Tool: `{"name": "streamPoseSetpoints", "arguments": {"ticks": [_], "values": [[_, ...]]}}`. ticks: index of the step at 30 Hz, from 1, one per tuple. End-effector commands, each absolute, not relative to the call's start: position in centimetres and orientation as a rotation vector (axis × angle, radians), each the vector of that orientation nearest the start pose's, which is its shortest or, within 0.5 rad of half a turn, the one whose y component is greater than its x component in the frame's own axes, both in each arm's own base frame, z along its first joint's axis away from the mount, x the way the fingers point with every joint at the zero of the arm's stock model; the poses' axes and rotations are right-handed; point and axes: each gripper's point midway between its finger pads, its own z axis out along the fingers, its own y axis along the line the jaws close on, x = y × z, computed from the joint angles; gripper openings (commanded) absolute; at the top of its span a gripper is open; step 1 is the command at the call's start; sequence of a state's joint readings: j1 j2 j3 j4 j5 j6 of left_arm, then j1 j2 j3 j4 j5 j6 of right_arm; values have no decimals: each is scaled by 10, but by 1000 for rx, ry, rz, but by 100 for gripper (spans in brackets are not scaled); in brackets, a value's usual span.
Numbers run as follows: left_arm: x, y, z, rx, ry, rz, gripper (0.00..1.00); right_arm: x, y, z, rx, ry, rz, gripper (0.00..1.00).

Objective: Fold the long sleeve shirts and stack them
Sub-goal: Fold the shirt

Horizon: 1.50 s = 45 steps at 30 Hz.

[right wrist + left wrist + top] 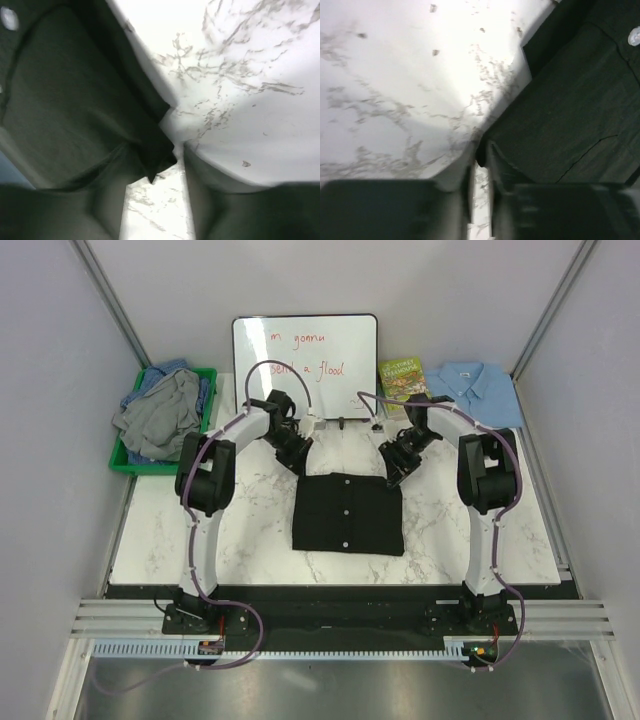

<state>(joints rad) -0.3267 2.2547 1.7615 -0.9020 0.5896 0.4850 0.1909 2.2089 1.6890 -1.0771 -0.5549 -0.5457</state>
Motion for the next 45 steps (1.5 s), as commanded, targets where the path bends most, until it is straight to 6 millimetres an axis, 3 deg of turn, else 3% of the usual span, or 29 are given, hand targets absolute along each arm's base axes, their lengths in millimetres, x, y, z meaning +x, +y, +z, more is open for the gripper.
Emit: {"name": "streamPoseSetpoints", "arguments": {"ticks": [1, 3, 4, 5, 6, 7, 8, 9, 11, 12, 13, 14, 15, 16, 17, 18, 19, 20, 21, 22, 23, 24, 25, 26, 27, 32, 37, 40, 45], "values": [[419, -204, 68, 1024, 2464, -791, 43, 400, 142, 71, -891, 2638, 732, 64], [421, -209, 106, 938, 2373, -888, 53, 412, 141, 100, -811, 2559, 747, 73], [420, -202, 136, 898, 2314, -893, 63, 417, 133, 130, -700, 2507, 757, 78], [417, -202, 155, 870, 2280, -896, 77, 418, 136, 149, -649, 2449, 809, 86], [417, -202, 172, 882, 2214, -874, 99, 419, 134, 156, -603, 2404, 828, 98], [399, -202, 199, 894, 2149, -847, 99, 414, 133, 185, -584, 2328, 821, 98], [393, -201, 210, 893, 2109, -817, 99, 403, 138, 189, -542, 2328, 870, 98], [391, -203, 221, 896, 2049, -796, 100, 401, 142, 220, -552, 2221, 841, 98], [359, -209, 247, 902, 1955, -841, 99, 386, 155, 230, -587, 2167, 826, 98], [346, -213, 255, 926, 1896, -886, 100, 381, 163, 255, -637, 2058, 796, 98], [339, -220, 251, 945, 1826, -938, 100, 373, 181, 262, -697, 1999, 825, 98], [325, -222, 265, 927, 1780, -988, 99, 365, 189, 253, -620, 2025, 893, 98], [322, -224, 266, 872, 1796, -1024, 99, 369, 194, 265, -553, 1982, 914, 98], [314, -227, 255, 765, 1866, -1121, 99, 365, 198, 261, -491, 2010, 975, 98], [292, -235, 253, 824, 1841, -1279, 99, 357, 200, 240, -415, 2089, 1047, 98], [276, -247, 243, 856, 1859, -1351, 100, 341, 215, 231, -388, 2129, 1221, 98], [260, -254, 223, 792, 1971, -1412, 100, 323, 233, 218, -407, 2182, 1296, 98], [252, -263, 216, 793, 1992, -1413, 100, 301, 241, 194, -415, 2256, 1342, 98], [228, -279, 217, 858, 1966, -1452, 99, 288, 252, 200, -430, 2226, 1383, 98], [213, -281, 197, 760, 2063, -1515, 99, 267, 268, 202, -459, 2205, 1453, 98], [212, -288, 202, 746, 1997, -1548, 99, 256, 273, 194, -454, 2144, 1501, 98], [196, -291, 184, 708, 2056, -1614, 99, 235, 281, 204, -386, 2157, 1605, 98], [188, -294, 178, 599, 2140, -1686, 99, 220, 285, 202, -408, 2157, 1661, 98], [187, -299, 178, 588, 2102, -1714, 99, 204, 286, 184, -401, 2202, 1682, 98], [172, -300, 162, 509, 2192, -1776, 99, 190, 291, 180, -428, 2216, 1693, 98], [162, -312, 143, 461, 2273, -1818, 99, 173, 292, 150, -343, 2279, 1743, 98], [170, -315, 105, 325, 2406, -1802, 99, 170, 290, 122, -361, 2356, 1722, 98], [177, -307, 82, 255, 2437, -1762, 99, 157, 277, 88, -375, 2469, 1703, 98], [193, -284, 36, 39, 2539, -1686, 97, 167, 249, 52, -214, 2573, 1652, 98]]}}
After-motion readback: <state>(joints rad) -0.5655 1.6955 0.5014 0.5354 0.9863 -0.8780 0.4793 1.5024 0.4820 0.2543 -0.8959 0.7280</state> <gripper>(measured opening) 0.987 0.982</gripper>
